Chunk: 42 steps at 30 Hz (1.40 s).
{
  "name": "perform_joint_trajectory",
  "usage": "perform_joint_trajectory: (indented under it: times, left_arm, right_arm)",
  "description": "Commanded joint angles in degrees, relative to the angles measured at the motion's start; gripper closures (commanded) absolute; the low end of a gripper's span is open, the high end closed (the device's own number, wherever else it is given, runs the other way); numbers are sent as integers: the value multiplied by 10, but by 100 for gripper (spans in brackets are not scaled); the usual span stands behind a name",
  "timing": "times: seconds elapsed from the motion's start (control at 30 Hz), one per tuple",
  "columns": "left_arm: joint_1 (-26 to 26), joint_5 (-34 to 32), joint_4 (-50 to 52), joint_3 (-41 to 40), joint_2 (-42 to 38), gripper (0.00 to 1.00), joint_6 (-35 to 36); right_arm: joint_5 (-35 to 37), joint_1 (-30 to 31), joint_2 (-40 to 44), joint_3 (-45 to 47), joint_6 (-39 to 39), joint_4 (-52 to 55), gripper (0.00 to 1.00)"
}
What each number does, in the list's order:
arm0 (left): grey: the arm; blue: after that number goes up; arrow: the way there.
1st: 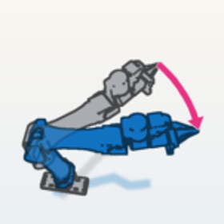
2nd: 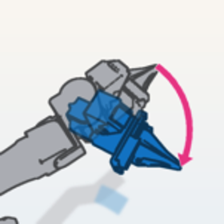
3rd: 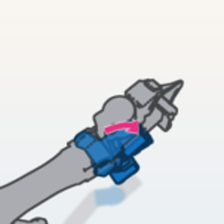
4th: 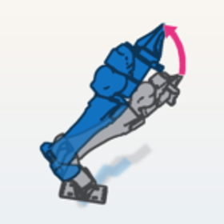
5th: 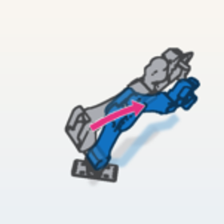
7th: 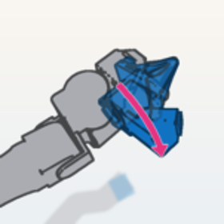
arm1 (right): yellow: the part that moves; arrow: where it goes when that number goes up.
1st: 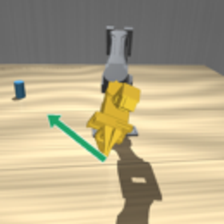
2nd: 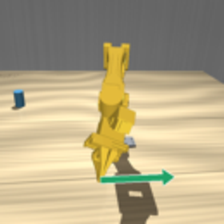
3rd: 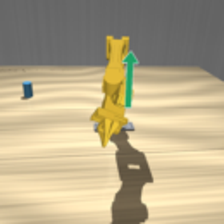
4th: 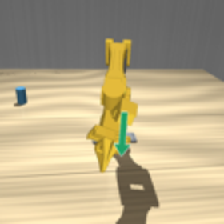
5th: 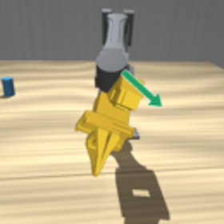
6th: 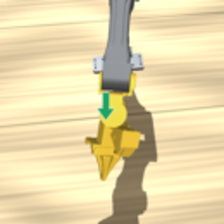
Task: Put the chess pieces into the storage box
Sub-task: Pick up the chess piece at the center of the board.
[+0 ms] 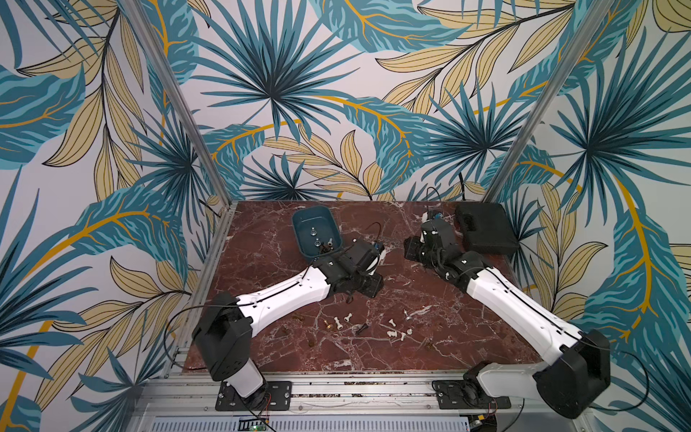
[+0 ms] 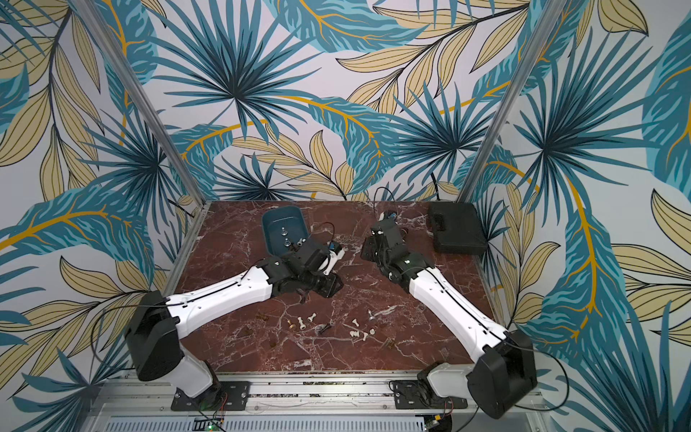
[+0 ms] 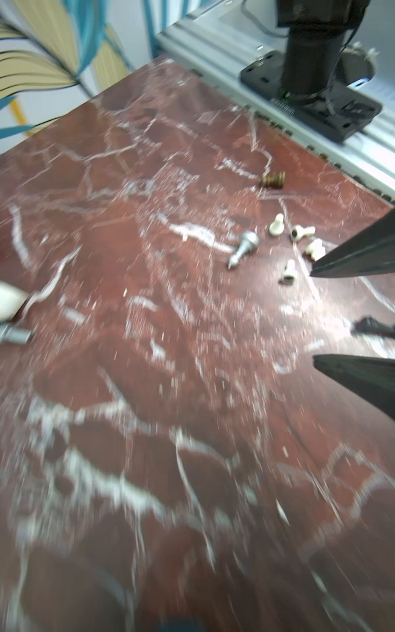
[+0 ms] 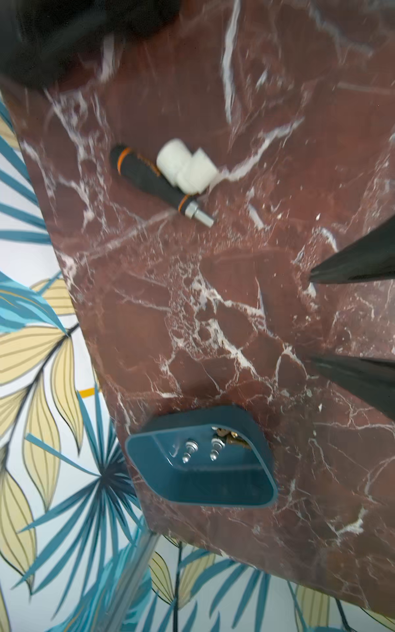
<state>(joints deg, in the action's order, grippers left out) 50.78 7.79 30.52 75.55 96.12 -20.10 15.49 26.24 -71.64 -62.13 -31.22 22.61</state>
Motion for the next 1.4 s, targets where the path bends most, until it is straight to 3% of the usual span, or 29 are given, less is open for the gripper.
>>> perform_joint_trajectory:
  times: [0.0,0.13,0.33,0.53,0.8,1.37]
  left_arm:
    - [21,33,2,55,50,58,6]
    - [28,38,94,145,137,58,-42]
    - [33,66,146,192,203,58,-103]
    - [50,83,193,260,273,57,-107]
    - [73,94,265,353,350,57,-90]
    - [89,77,292,411,398,57,-90]
  right_arm:
    - [95,-8,71,37,11,15,61]
    - [171,-13,144,62,17,31,58]
    - [257,-15,240,88,36,33,58]
    - [299,-15,305,103,64,31,58]
    - [306,-15,339,121,72,38,58]
    - [289,-15,351,149,72,44,62]
